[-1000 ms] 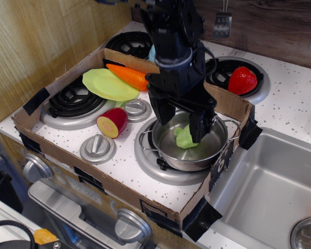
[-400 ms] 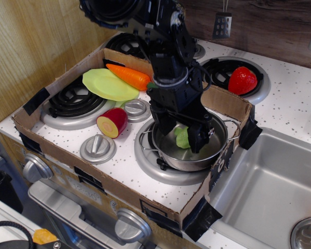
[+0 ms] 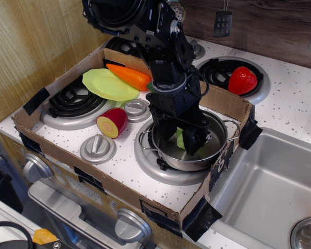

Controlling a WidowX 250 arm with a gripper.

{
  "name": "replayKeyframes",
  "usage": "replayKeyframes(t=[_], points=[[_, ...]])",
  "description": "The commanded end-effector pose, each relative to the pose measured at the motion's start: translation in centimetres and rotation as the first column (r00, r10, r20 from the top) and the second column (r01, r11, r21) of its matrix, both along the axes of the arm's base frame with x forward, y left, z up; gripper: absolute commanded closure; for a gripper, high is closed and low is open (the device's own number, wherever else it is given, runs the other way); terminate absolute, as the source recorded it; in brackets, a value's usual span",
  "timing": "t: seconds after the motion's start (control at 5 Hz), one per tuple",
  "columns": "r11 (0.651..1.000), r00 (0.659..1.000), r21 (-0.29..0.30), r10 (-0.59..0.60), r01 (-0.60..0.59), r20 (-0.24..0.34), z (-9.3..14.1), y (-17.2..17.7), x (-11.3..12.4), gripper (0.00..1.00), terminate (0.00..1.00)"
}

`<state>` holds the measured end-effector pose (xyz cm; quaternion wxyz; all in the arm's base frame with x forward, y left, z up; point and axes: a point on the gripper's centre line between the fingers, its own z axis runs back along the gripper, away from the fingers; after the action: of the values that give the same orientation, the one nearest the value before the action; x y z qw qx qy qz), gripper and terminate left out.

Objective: Take broccoli out of pan

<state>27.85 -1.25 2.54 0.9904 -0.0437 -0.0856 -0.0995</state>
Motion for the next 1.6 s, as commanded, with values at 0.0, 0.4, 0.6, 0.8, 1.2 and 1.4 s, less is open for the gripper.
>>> replayKeyframes(t=[0.0,0.4,0.6,0.8,1.2,1.4], points=[[0.997,0.998,0.071,0.020,-0.024,0.058,4.1,-0.1,0.7,1.00,0.00],[0.942,0.943,0.054,0.332,-0.331,-0.012,8.9,1.2,-0.8,1.00,0.00],[0.916,0.915,0.014,0.402,-0.401,-0.037,9.4,6.0,-2.8,1.00,0.00],[0.912,0.912,0.031,0.409,-0.408,-0.023,9.9,8.8,-3.0,1.00,0.00],[0.921,0.929,0.122,0.363,-0.369,0.075,8.2,13.1,-4.1,1.00,0.00],[0.921,0.934,0.150,0.352,-0.358,0.066,5.7,14.5,-5.4,1.00,0.00]])
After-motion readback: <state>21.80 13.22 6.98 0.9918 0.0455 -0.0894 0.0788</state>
